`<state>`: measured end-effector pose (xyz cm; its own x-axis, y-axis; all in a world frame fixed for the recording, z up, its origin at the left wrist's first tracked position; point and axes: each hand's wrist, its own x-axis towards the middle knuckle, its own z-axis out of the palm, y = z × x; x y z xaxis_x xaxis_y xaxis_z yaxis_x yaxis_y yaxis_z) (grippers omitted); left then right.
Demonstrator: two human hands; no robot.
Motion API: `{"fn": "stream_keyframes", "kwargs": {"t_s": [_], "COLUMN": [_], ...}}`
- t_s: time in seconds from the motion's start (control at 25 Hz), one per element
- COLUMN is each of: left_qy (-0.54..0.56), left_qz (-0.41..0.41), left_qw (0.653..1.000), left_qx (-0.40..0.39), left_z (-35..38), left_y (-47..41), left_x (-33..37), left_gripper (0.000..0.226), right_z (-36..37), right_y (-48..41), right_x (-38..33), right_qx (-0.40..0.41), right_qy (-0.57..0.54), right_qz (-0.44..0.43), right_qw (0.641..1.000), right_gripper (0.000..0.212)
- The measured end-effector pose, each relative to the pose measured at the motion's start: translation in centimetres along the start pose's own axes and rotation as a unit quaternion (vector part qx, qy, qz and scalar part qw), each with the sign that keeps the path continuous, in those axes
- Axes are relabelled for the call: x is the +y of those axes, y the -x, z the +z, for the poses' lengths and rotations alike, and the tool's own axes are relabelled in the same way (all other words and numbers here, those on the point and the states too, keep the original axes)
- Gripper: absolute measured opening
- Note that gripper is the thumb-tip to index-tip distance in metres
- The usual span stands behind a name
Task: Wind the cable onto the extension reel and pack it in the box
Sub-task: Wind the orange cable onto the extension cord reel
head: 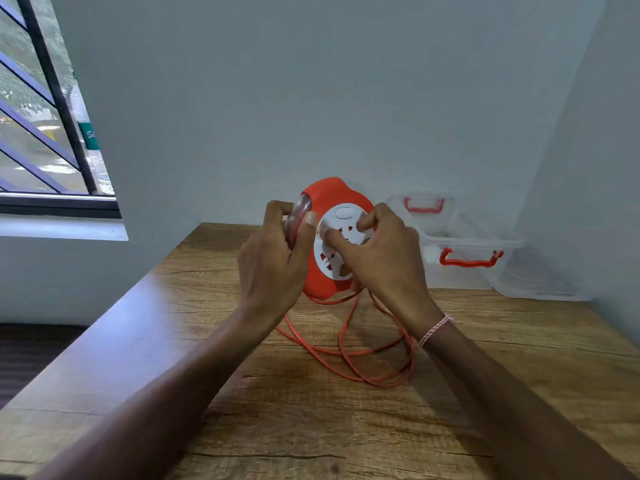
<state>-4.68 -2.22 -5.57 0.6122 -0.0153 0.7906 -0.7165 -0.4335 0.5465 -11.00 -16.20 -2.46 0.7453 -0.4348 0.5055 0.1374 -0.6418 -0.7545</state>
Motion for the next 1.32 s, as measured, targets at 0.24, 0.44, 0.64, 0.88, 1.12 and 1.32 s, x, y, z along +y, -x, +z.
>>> {"fn": "stream_keyframes", "kwargs": {"t_s": [0.24, 0.44, 0.64, 0.88, 1.12, 1.32], "left_qy": [0.011, 0.053, 0.02, 0.008, 0.04, 0.077], "left_qz": [-0.032, -0.067, -0.03, 0.003, -0.033, -0.075], "left_qw": [0.999, 0.996, 0.999, 1.0, 0.999, 0.994], "left_qx": [-0.004, -0.007, -0.006, 0.018, 0.012, -0.001], "left_z": [-0.3, -0.9, -0.7, -0.2, 0.1, -0.6], "left_y": [-0.7, -1.4, -0.9, 0.0, -0.2, -1.2], "left_x": [-0.8, -1.3, -0.7, 0.2, 0.0, -1.1], "left_gripper": [0.032, 0.029, 0.026, 0.037, 0.039, 0.037], "right_z": [-1.4, -2.4, -2.3, -0.5, -0.8, -2.6], "right_y": [-0.5, -1.3, -1.0, 0.0, -0.4, -1.6], "right_x": [0.9, 1.9, 1.7, 0.2, 0.1, 2.0], "right_qx": [0.033, -0.045, 0.002, 0.028, 0.006, -0.016], "right_qy": [0.143, 0.359, 0.361, 0.125, -0.031, 0.293], "right_qz": [-0.188, -0.412, -0.436, -0.162, -0.018, -0.382], "right_qw": [0.971, 0.836, 0.824, 0.978, 0.999, 0.876], "right_gripper": [0.048, 0.054, 0.057, 0.059, 0.049, 0.053]}}
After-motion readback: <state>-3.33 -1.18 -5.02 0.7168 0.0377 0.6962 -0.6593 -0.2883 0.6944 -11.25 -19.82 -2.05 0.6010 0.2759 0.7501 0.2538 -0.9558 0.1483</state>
